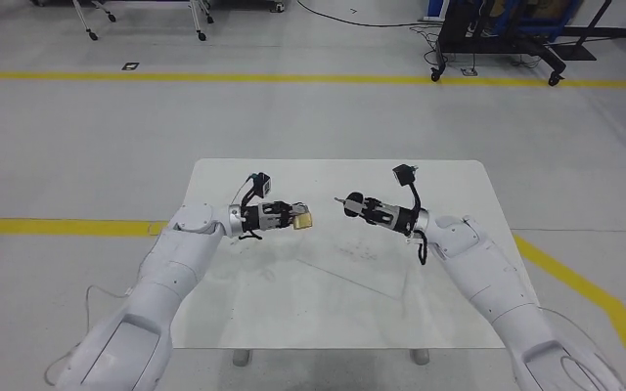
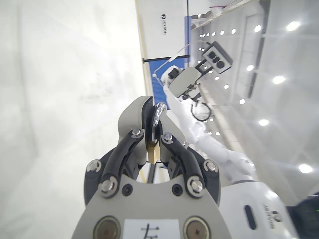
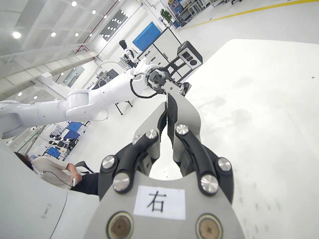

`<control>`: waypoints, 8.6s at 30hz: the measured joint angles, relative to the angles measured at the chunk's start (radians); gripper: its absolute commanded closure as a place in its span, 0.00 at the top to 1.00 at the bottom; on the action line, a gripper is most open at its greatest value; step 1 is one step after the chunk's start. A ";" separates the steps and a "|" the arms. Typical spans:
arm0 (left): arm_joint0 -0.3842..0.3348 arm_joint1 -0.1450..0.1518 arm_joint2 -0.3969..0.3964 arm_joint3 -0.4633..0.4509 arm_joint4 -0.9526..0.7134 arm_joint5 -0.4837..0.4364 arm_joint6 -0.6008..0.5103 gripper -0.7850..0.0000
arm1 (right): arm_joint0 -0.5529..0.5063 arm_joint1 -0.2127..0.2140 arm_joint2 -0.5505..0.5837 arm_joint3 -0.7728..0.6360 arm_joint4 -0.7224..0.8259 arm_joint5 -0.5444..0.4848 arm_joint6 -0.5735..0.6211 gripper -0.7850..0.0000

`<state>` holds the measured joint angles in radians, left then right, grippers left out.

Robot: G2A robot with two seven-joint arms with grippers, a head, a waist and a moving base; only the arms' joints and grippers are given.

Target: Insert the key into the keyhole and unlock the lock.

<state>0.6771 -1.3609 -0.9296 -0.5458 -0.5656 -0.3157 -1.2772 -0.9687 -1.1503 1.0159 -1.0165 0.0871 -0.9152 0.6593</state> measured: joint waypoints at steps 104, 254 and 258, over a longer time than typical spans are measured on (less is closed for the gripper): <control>0.221 0.015 -0.130 -0.405 0.075 0.161 0.504 0.00 | -0.255 -0.109 -0.064 -0.267 0.085 0.373 -0.502 0.00; 0.187 -0.002 -0.113 -0.379 0.207 0.139 0.364 0.00 | -0.312 -0.166 0.094 -0.307 -0.067 0.509 -0.268 0.44; 0.187 -0.004 -0.118 -0.372 0.187 0.139 0.374 0.00 | -0.314 -0.167 0.094 -0.308 -0.071 0.514 -0.288 1.00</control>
<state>0.8644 -1.3653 -1.0480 -0.9179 -0.3791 -0.1771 -0.9027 -1.2826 -1.3171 1.1100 -1.3241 0.0162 -0.4013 0.3711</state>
